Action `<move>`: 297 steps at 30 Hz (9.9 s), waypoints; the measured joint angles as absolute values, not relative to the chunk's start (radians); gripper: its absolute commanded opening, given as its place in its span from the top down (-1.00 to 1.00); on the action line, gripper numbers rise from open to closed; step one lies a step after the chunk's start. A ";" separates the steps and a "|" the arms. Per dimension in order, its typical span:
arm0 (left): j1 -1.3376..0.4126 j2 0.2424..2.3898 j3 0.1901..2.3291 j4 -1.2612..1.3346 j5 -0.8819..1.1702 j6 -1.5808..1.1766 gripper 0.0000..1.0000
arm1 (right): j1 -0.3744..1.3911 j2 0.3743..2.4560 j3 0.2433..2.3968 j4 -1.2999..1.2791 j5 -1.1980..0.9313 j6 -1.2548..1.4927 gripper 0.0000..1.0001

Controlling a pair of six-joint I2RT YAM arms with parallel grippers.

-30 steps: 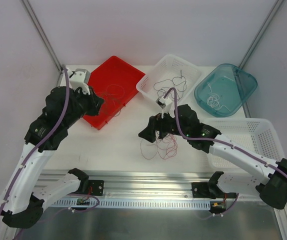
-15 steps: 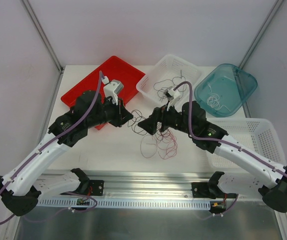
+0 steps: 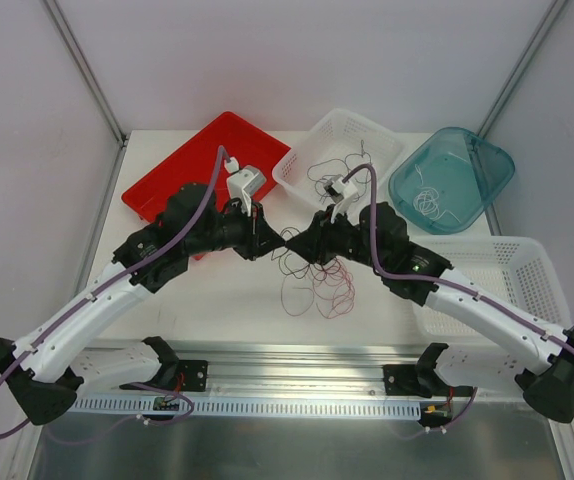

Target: Untangle the cables

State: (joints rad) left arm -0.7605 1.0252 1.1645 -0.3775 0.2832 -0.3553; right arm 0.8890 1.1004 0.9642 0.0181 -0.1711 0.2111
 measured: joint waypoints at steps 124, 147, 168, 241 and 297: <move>-0.495 1.125 0.943 -0.430 -0.075 -0.166 -0.98 | 1.083 1.335 1.501 -0.401 0.570 -0.101 0.99; -0.605 0.794 0.584 0.009 0.191 -0.399 -0.98 | 1.115 1.221 1.453 -0.352 0.559 0.014 0.99; -0.976 1.116 0.458 0.653 -0.163 -0.311 -0.59 | 1.118 1.151 1.361 -0.340 0.467 0.158 0.99; -0.751 1.219 0.560 0.132 0.035 -0.587 1.00 | 0.056 0.744 0.983 -0.945 0.547 0.170 -0.50; -0.744 1.150 0.598 -0.010 0.018 -0.562 1.00 | 0.881 1.614 0.870 -0.112 0.023 0.408 0.47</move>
